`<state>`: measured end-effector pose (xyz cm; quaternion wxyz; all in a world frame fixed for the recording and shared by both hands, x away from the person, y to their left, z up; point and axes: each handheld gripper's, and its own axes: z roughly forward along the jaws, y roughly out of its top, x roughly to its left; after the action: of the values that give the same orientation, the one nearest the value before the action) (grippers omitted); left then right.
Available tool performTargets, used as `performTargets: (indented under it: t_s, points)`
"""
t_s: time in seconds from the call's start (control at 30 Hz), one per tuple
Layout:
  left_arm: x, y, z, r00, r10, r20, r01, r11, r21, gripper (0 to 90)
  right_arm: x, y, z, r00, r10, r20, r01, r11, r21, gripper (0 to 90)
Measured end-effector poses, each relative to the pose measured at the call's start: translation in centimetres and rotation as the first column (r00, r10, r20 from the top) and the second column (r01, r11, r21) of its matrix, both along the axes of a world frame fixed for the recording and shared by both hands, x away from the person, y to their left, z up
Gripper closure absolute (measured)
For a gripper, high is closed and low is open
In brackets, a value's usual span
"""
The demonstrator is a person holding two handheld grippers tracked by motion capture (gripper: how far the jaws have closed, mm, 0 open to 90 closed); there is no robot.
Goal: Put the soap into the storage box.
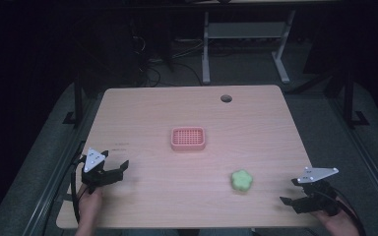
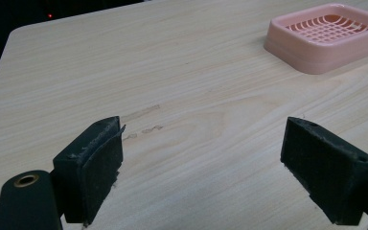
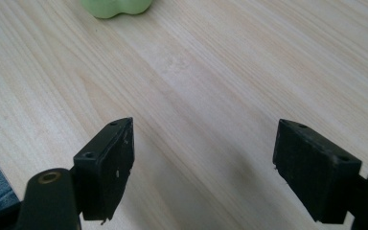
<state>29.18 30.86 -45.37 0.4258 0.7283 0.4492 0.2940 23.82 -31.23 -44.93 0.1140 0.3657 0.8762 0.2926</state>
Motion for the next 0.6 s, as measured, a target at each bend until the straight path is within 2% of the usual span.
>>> performTargets:
  t_s: [0.23,0.33,0.6]
  points:
    - [0.1,0.2,-0.1,1.0000,0.003,-0.004,-0.003,1.0000,0.005,14.2,0.0,0.5,0.2,0.9997,0.019,0.013,-0.019,1.000,-0.003,21.8]
    - [0.1,0.1,0.0,1.0000,-0.001,-0.005,0.001,1.0000,0.009,14.2,-0.1,1.1,0.4,0.9996,0.027,0.005,-0.027,0.999,-0.017,21.8]
    - [-0.1,0.0,0.0,1.0000,-0.008,-0.001,0.008,0.9999,0.011,14.2,0.2,2.7,1.3,0.9969,0.076,0.022,-0.075,0.996,-0.057,21.7]
